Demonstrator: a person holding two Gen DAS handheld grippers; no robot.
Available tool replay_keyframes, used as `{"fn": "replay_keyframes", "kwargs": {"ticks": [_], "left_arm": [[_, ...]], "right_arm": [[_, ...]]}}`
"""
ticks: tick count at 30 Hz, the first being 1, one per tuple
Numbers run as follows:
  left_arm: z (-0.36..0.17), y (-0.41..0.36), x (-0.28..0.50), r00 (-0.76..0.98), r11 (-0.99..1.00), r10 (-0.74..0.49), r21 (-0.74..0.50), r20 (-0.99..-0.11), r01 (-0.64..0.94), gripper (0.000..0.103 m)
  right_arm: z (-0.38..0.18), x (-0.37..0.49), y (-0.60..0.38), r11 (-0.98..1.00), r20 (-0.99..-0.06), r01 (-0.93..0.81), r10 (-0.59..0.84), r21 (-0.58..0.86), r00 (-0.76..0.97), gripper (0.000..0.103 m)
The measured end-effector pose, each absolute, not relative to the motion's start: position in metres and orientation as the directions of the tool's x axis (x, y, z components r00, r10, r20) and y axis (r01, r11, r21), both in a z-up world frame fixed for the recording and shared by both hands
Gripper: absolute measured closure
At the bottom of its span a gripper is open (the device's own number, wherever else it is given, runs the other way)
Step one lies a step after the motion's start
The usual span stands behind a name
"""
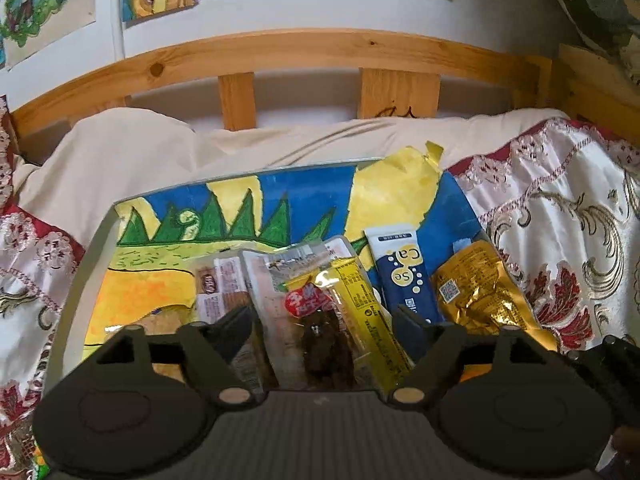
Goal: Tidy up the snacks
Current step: 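Carry the orange and candy bag over the tray and open both grippers, then withdraw both open grippers from the tray back over the bed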
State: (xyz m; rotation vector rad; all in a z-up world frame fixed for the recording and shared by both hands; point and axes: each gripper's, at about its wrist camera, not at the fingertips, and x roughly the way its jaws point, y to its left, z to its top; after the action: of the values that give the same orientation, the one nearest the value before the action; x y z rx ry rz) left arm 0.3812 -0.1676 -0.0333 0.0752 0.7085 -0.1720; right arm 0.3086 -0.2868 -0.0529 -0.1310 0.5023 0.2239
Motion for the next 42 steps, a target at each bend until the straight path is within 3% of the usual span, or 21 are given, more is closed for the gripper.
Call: {"fn": "replay_keyframes", "kwargs": {"ticks": [4, 8, 16, 28, 42], "left_arm": [[-0.017, -0.154, 0.369, 0.774, 0.991, -0.112, -0.012, -0.623, 0.134, 0.009], [0.007, -0.135, 0.348, 0.822, 0.995, -0.096, -0.031, -0.561, 0.094, 0.004], [0.064, -0.098, 0.286, 0.907, 1.0, -0.027, -0.017, -0.421, 0.022, 0.001], [0.092, -0.062, 0.186, 0.93, 0.998, 0.054, 0.031, -0.363, -0.046, 0.001], [0.084, -0.035, 0.094, 0.922, 0.994, 0.108, 0.047, -0.373, -0.097, 0.0]], "right_arm": [[-0.043, 0.302, -0.287, 0.971, -0.459, -0.231, 0.175, -0.068, 0.871, 0.028], [-0.029, 0.291, -0.289, 0.976, -0.417, -0.211, 0.168, -0.059, 0.893, 0.02], [0.008, 0.254, -0.297, 0.987, -0.332, -0.161, 0.152, 0.003, 0.931, 0.006], [0.059, 0.179, -0.289, 0.985, -0.202, -0.166, 0.172, 0.044, 0.964, 0.001], [0.072, 0.1, -0.271, 0.977, -0.206, -0.19, 0.206, 0.097, 0.956, 0.001]]}}
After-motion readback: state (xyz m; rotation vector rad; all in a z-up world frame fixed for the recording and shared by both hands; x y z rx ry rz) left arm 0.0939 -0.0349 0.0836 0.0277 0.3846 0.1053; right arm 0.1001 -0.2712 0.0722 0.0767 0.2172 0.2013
